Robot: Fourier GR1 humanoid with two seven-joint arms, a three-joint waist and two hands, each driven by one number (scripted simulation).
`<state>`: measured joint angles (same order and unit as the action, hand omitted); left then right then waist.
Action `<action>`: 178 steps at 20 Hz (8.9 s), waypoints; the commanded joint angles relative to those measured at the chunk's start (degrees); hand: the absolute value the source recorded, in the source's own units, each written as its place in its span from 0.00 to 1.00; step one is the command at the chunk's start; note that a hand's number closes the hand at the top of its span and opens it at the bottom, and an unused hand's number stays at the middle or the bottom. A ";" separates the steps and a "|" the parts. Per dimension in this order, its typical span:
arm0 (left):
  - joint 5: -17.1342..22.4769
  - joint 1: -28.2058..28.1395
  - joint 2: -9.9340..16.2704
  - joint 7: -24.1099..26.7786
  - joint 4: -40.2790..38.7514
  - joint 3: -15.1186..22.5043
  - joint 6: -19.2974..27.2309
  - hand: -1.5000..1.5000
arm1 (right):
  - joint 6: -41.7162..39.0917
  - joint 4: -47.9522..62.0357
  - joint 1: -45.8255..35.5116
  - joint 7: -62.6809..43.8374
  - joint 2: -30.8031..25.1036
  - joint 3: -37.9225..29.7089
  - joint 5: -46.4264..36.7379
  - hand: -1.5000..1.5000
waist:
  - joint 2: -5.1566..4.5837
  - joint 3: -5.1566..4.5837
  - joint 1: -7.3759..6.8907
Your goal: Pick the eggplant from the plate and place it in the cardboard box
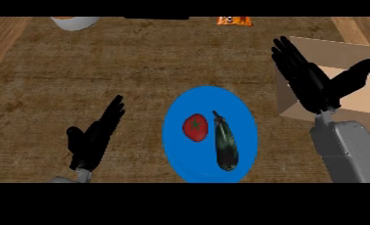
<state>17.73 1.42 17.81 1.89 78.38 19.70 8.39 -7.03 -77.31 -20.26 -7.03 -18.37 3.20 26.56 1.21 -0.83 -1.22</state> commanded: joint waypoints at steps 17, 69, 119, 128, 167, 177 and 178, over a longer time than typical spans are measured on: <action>-2.64 0.34 3.44 -0.15 -3.88 -11.26 12.99 0.50 | 25.43 -20.00 2.68 -35.25 -18.61 24.92 -66.91 0.00 | 0.71 0.08 4.86; -4.38 5.50 1.22 -2.10 -5.19 -10.84 11.37 0.50 | -14.47 -1.27 -7.93 -78.15 18.32 22.82 -80.12 0.00 | -0.87 0.63 0.39; -6.81 3.95 0.18 -1.86 -3.53 -12.93 9.66 0.50 | -9.69 9.76 -11.58 -74.56 18.34 29.42 -82.14 1.00 | -1.14 0.82 0.00; -6.67 1.91 -1.66 -1.02 -5.44 -13.96 11.54 0.50 | -8.98 -24.05 10.60 -27.65 -0.95 42.39 -76.53 1.00 | 0.28 1.01 5.38; -9.22 6.10 -3.25 -4.05 -3.83 -14.63 10.03 0.50 | -10.50 -22.19 17.39 14.78 -34.61 -24.97 -34.19 1.00 | -1.30 0.86 0.74; -10.58 9.69 -4.41 -1.74 -9.26 -15.40 8.14 0.50 | -0.61 8.14 -3.58 21.62 -26.98 -11.26 -50.73 1.00 | -1.76 0.85 -0.25; -9.94 6.14 -2.95 -2.27 -5.07 -15.98 7.49 0.50 | -1.10 11.06 -4.39 22.19 -26.34 -10.85 -51.33 1.00 | -1.57 0.86 -0.41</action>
<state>7.69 7.53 14.45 -0.49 73.20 4.71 16.58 -8.41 -77.01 -17.88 14.12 -47.17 -9.39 -22.82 -0.41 0.04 -1.51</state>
